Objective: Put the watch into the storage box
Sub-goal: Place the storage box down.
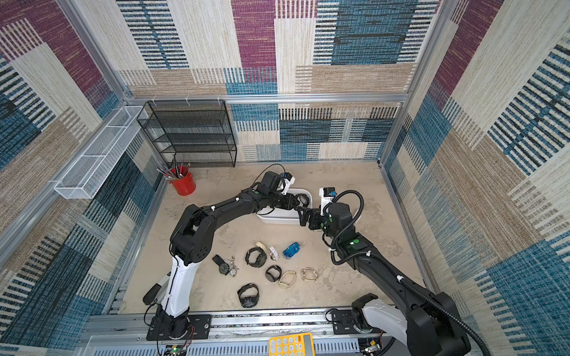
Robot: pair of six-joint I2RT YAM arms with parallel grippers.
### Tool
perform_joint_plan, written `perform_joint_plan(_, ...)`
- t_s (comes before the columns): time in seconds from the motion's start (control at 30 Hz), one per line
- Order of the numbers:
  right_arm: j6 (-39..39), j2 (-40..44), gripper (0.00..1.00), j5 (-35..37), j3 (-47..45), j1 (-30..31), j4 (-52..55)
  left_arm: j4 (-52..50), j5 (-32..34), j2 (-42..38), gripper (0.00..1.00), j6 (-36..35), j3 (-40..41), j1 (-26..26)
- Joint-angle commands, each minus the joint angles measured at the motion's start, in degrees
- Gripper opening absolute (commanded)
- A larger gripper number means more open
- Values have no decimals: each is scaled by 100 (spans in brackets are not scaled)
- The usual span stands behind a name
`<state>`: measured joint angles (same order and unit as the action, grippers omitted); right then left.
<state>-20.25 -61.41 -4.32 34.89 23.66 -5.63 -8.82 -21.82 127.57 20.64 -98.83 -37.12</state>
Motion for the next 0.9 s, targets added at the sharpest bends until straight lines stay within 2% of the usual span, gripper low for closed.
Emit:
perform_joint_plan(0.0, 21, 75, 100, 98, -42, -2, -28, 71, -168, 120, 16, 177, -117, 12)
perform_joint_plan(0.6, 12, 147, 100, 218, -35, -2, 27, 288, -775, 653, 20, 1301, -232, 289)
perform_joint_plan(0.73, 3, 147, 100, 230, -1, -2, 27, 246, -774, 620, 32, 1367, -234, 329)
perform_joint_plan(0.87, 12, 132, 100, 247, 37, -1, 44, 47, -632, 541, 54, 1372, -290, 346)
